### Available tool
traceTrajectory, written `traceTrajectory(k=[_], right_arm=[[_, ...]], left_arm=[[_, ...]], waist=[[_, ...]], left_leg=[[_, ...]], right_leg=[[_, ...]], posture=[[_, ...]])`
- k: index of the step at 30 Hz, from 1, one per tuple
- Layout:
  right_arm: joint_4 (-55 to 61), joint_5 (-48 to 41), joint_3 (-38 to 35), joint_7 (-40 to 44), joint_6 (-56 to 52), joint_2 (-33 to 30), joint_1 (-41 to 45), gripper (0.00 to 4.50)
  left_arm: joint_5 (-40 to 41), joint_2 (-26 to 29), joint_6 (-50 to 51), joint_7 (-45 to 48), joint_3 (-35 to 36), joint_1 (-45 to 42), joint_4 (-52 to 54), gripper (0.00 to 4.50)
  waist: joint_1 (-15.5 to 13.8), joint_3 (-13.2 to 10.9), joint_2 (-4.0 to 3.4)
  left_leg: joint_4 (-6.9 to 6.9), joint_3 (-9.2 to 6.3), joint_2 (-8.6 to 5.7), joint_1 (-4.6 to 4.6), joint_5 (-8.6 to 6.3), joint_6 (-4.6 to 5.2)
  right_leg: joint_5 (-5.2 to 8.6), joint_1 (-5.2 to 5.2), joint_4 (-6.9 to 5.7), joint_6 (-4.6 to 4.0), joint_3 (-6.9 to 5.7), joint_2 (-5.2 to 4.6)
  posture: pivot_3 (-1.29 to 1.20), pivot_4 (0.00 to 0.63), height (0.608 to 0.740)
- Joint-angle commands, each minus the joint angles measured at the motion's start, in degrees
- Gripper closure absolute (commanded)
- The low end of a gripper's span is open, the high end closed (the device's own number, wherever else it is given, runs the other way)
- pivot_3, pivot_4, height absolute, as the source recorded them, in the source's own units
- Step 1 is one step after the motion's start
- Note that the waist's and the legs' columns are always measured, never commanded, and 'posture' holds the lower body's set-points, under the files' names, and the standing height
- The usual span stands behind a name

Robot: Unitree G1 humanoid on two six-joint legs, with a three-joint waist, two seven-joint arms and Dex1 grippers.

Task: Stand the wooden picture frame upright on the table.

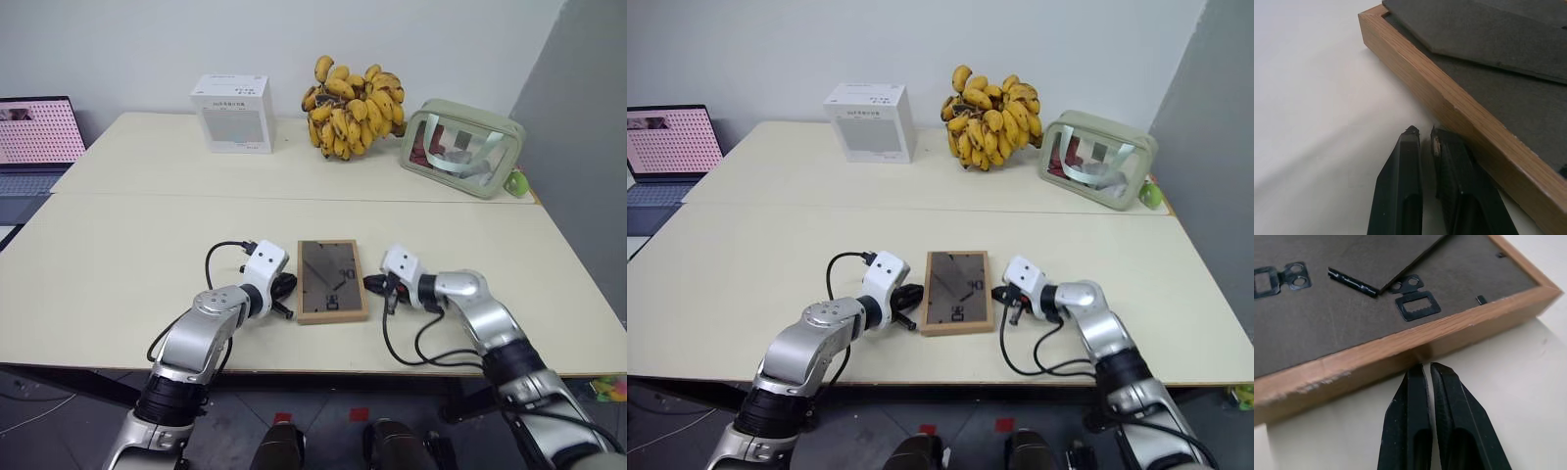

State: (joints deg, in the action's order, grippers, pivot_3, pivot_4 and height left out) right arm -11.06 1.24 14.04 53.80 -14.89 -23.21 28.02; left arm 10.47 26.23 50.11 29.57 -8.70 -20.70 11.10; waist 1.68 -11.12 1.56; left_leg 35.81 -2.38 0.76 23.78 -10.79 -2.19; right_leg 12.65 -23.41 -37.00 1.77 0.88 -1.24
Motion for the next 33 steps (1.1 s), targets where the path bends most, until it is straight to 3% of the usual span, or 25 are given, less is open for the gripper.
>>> traceTrajectory(k=[1, 4, 6, 10, 14, 20, 25, 31, 33], right_arm=[[1.4, 3.7, -1.1, -3.5, 1.1, -4.9, -0.3, 4.25], [-2.9, 5.6, -2.3, -7.3, 3.5, -7.4, 1.1, 4.25], [-4.2, 4.6, -3.3, -8.4, 3.3, -7.3, 1.9, 4.25], [-5.1, 3.7, -3.9, -9.8, 3.4, -6.2, 2.2, 4.25], [-3.3, 3.4, -3.4, -10.0, 2.4, -5.2, 0.9, 4.25], [5.2, 2.3, -1.4, -9.0, -2.7, -2.8, -4.0, 4.25], [15.7, 1.2, 0.8, -8.9, -9.2, -1.6, -10.2, 4.25], [15.1, 2.3, 3.9, -13.5, -12.0, 5.3, -8.4, 4.25], [12.8, 2.9, 3.9, -14.7, -11.8, 6.6, -6.3, 4.25]], left_arm=[[3.1, 5.9, 4.1, 7.6, -3.0, 2.7, 3.4, 3.94], [4.1, 13.2, 0.6, 13.8, -0.7, 3.6, 2.7, 3.94], [7.9, 14.9, 1.2, 17.0, 3.6, 2.0, -0.6, 3.94], [24.8, 14.3, 19.7, 25.2, 15.2, -5.8, -8.9, 3.35], [34.2, 14.0, 35.0, 28.9, 21.9, -12.4, -19.3, 2.56], [34.4, 13.5, 35.8, 29.3, 17.7, -11.9, -23.7, 1.23], [33.8, 11.0, 32.5, 28.5, 14.9, -6.7, -22.8, 0.13], [30.7, 4.2, 25.1, 25.6, 13.2, -3.4, -28.2, 0.05], [29.8, 1.7, 22.7, 24.6, 13.1, -4.2, -30.6, 0.05]], waist=[[0.1, 0.0, -0.01], [0.3, 0.0, -0.01], [0.3, 0.0, -0.03], [0.2, 0.0, 0.06], [0.3, 0.0, 0.12], [0.7, 0.0, 0.13], [0.7, 0.0, 0.15], [0.9, 0.2, 0.09], [0.8, 0.5, -0.26]], left_leg=[[0.01, 0.01, 0.00, -0.01, 0.00, 0.00], [0.03, 0.02, 0.03, -0.04, -0.01, -0.02], [0.02, 0.09, 0.04, -0.05, -0.02, -0.02], [0.04, 0.07, 0.04, 0.12, 0.00, 0.00], [0.03, 0.05, 0.04, 0.19, 0.00, 0.01], [-0.15, 0.03, 0.07, 0.12, -0.02, 0.02], [-0.33, -0.01, 0.14, -0.02, -0.02, 0.01], [-0.34, 0.05, 0.29, -0.29, -0.02, 0.00], [-0.35, 0.04, 0.31, -0.53, -0.03, -0.01]], right_leg=[[0.00, -0.01, 0.00, -0.01, 0.00, -0.01], [0.02, -0.01, 0.06, -0.03, -0.01, -0.04], [0.03, -0.08, 0.10, -0.05, 0.01, -0.09], [0.03, -0.22, 0.06, -0.05, -0.06, -0.07], [0.03, -0.23, 0.05, -0.03, -0.10, -0.02], [0.04, -0.21, 0.00, 0.13, -0.07, 0.04], [0.21, -0.21, -0.05, -0.17, -0.06, 0.06], [0.23, -0.09, -0.07, -0.21, -0.08, 0.06], [0.24, 0.13, 0.03, -0.23, -0.08, -0.04]], posture=[[0.00, 0.150, 0.740], [0.00, 0.150, 0.740], [0.00, 0.150, 0.740], [0.00, 0.150, 0.740], [0.00, 0.150, 0.740], [0.00, 0.150, 0.740], [0.00, 0.150, 0.740], [0.00, 0.150, 0.740], [0.00, 0.150, 0.740]])
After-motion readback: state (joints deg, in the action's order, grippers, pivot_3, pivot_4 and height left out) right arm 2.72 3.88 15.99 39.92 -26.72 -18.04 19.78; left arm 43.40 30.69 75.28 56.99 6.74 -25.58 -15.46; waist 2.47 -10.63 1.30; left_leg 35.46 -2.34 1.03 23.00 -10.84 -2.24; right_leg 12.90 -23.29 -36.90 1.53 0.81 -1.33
